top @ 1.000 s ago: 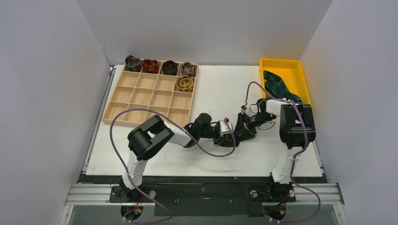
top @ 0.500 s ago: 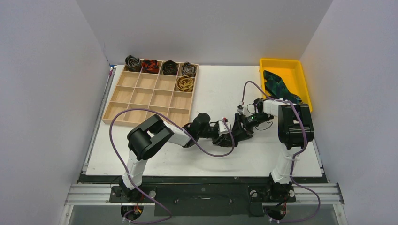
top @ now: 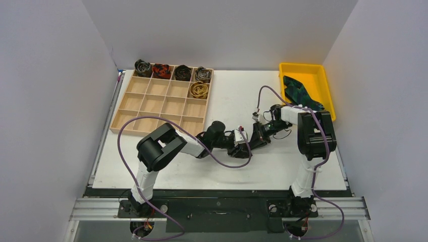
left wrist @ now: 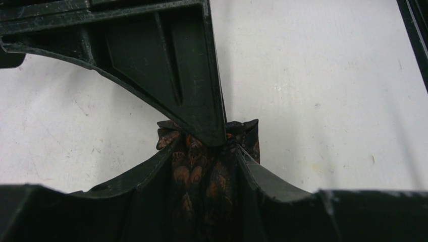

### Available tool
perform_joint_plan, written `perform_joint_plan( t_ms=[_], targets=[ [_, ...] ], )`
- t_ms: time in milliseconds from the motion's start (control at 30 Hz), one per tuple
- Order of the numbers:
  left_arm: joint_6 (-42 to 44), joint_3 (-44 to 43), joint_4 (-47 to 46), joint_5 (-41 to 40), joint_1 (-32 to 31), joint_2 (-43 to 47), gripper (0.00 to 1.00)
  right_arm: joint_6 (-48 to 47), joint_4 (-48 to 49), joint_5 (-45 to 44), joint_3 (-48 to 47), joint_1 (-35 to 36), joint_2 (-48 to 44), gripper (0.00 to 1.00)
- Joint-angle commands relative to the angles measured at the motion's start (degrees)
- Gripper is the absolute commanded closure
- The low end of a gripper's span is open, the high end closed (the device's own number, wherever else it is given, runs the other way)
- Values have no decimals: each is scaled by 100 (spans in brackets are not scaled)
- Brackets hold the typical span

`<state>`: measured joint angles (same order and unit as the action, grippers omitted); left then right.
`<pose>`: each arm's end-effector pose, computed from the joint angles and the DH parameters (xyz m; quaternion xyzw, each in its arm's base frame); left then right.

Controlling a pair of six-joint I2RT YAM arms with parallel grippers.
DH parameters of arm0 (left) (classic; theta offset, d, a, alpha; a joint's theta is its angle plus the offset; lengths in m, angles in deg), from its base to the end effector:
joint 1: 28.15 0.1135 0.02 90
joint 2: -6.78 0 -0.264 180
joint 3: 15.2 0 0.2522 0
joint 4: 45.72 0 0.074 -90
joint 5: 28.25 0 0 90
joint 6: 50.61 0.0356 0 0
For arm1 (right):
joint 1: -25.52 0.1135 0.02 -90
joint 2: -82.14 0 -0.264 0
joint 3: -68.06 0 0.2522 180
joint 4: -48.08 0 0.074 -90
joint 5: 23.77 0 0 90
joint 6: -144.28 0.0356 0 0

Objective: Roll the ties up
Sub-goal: Roll the tie at the center of the board, then pick up the tie at the center of the board.

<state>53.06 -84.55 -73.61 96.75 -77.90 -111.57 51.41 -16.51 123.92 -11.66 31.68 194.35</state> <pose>0.2474 -0.3239 0.1183 0.5581 0.5797 -0.4028 0.4361 0.3160 0.0644 0.1301 0.0391 -0.8739 -0.4798 0.0679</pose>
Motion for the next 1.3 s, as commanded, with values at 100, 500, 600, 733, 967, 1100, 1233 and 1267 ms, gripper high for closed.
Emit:
perform_joint_plan(
  t_ms=[100, 500, 600, 733, 967, 1100, 1233, 1267],
  targets=[
    [-9, 166, 604, 71, 36, -227, 43, -263, -8, -226, -99, 214, 74, 100],
    [3, 269, 546, 212, 119, -32, 63, -187, 116, -558, -170, 210, -136, 100],
    [-5, 273, 552, 238, 124, -79, 69, -124, 152, -256, -206, 262, -237, 81],
    [-13, 289, 556, 244, 124, -124, 72, -14, 299, 69, -142, 320, -459, 43],
    [19, 315, 566, 264, 157, -169, 72, 19, 321, 458, -142, 422, -476, 32],
    [30, 328, 574, 272, 175, -190, 72, -37, 279, 600, -139, 462, -502, 31],
    [41, 330, 572, 285, 181, -198, 71, -28, 267, 254, -170, 549, -408, 34],
    [59, 330, 577, 298, 184, -189, 71, -29, 269, 72, -171, 572, -357, 36]
  ],
)
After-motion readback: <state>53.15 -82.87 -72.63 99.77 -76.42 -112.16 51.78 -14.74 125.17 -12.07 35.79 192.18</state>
